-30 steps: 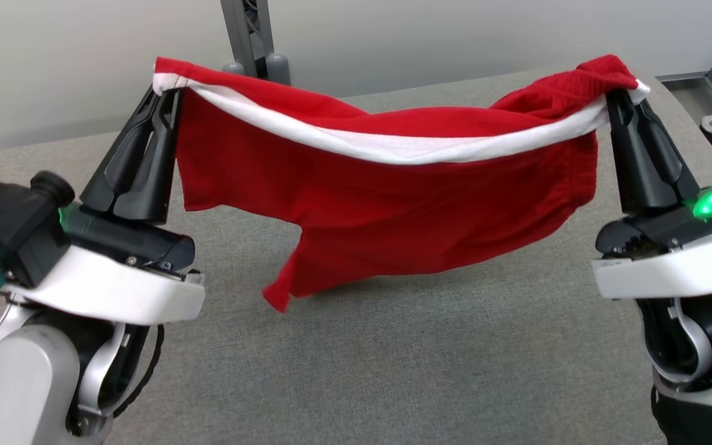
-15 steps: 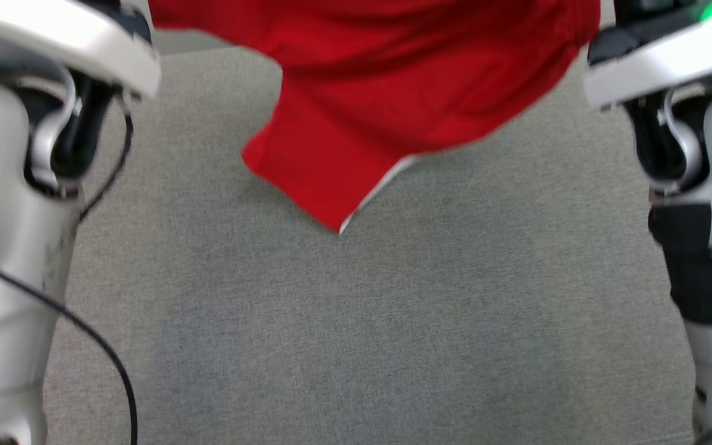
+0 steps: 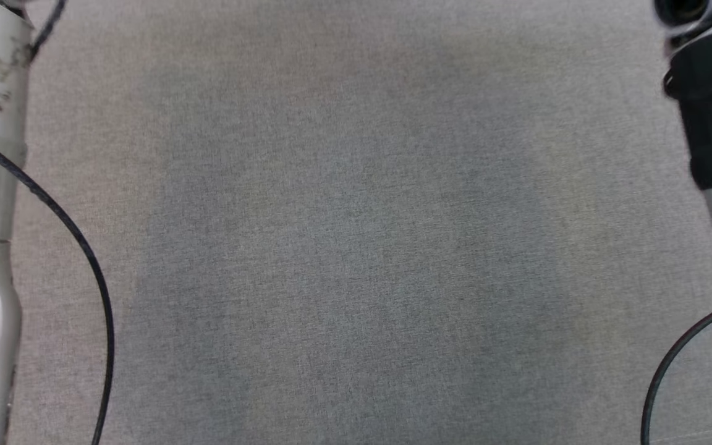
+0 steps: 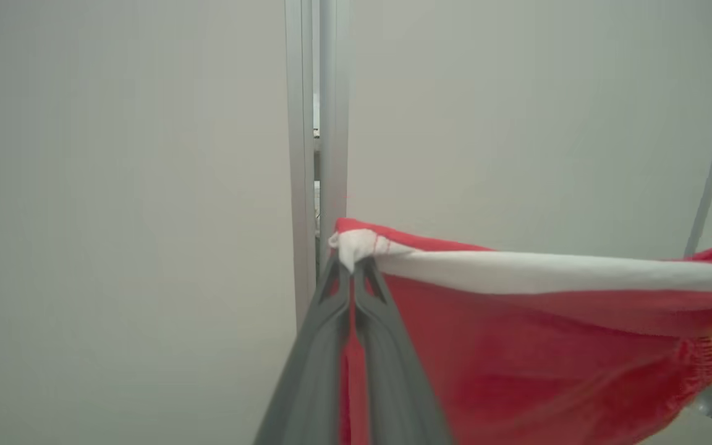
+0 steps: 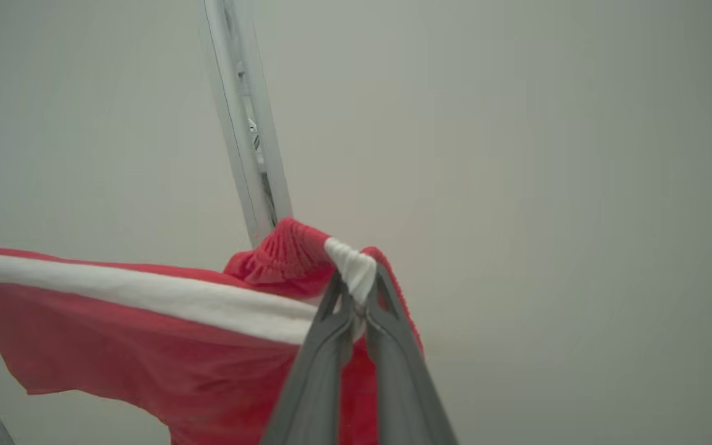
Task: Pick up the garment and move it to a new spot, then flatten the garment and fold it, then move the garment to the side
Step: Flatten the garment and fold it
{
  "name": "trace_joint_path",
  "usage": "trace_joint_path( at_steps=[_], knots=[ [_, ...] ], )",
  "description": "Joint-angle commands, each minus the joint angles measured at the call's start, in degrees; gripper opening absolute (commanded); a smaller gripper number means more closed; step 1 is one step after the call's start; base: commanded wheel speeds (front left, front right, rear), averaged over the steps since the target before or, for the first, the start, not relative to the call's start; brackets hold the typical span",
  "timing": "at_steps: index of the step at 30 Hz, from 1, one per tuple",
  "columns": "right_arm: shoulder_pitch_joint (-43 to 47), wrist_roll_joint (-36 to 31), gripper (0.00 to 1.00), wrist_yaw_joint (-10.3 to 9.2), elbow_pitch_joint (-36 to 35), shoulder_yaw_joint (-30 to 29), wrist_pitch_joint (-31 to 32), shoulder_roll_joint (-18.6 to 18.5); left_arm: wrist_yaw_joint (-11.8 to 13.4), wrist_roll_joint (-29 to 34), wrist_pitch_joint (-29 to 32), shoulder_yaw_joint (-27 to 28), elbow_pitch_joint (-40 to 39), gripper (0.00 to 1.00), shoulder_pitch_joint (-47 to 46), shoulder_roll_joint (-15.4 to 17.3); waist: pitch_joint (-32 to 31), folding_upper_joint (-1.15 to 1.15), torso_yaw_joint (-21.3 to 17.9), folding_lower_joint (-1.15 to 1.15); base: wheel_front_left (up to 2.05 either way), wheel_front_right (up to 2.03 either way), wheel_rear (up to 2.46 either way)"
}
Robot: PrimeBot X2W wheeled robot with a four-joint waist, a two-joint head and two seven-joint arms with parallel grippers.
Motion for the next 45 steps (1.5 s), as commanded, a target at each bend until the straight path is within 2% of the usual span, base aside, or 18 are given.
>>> trace_joint_path(
  at_steps=[1, 6, 11, 17, 21, 27, 31, 32, 39, 45],
  knots=[
    [1.3, 1.1, 0.00, -0.02, 2.2, 1.0, -0.6, 0.0, -0.5, -0.3, -1.0, -0.3, 2.0, 0.00, 0.8, -0.3, 0.9, 0.00, 0.4, 0.00, 0.00, 0.00, 0.00],
    [7.5, 4.5, 0.00, -0.02, 7.2, 6.6, -0.9, 0.3, -1.6, -1.6, -4.5, -1.9, 8.4, 0.00, 7.5, -1.9, 2.2, 0.00, 1.1, 0.00, 0.00, 0.00, 0.00],
    [17.8, 10.9, 0.00, -0.02, 7.2, 11.7, -1.1, 0.7, -2.2, -3.4, -8.4, -3.0, 10.4, 0.00, 17.6, -2.5, 1.5, 0.00, 1.2, 0.00, 0.00, 0.00, 0.00],
    [30.2, 20.7, 0.00, -0.02, 3.1, 16.7, 1.0, -0.4, -2.4, -5.6, -10.2, -4.3, 6.7, 0.00, 31.2, -2.8, -1.0, 0.00, 1.5, 0.00, 0.00, 0.00, 0.00],
    [37.2, 27.0, 0.00, -0.02, -1.5, 18.3, 2.7, -2.0, -2.3, -6.9, -10.4, -4.4, 1.4, 0.00, 39.7, -1.5, -2.9, 0.00, 1.3, 0.00, 0.00, 0.00, 0.00],
    [47.1, 32.0, 0.00, -0.02, -7.4, 19.7, 3.5, -5.2, 0.8, -9.0, -7.3, -3.8, -10.6, 0.00, 53.7, 1.7, -6.2, 0.00, 0.7, 0.00, 0.00, 0.00, 0.00],
    [53.0, 33.9, 0.00, -0.04, -10.0, 18.9, 3.5, -7.5, 4.6, -10.3, -3.9, -3.2, -20.7, 0.00, 63.2, 3.8, -8.2, 0.00, 0.8, 0.00, 0.00, 0.00, 0.00],
    [53.0, 33.9, 0.00, -0.04, -10.0, 18.9, 3.5, -7.5, 4.6, -10.3, -3.9, -3.2, -20.7, 0.00, 63.2, 3.8, -8.2, 0.00, 0.8, 0.00, 0.00, 0.00, 0.00],
    [62.5, 34.6, 0.00, -0.09, -14.2, 16.9, 5.2, -10.2, 11.5, -12.5, 2.7, -2.7, -37.4, 0.00, 78.1, 7.2, -11.3, 0.00, 2.1, 0.00, 0.00, 0.00, 0.00],
    [70.4, 32.5, 0.00, -0.16, -17.2, 15.1, 7.8, -10.5, 15.7, -14.8, 7.5, -2.8, -45.5, 0.00, 87.5, 8.5, -14.2, 0.00, 2.3, 0.00, 0.00, 0.00, 0.00]
  ],
)
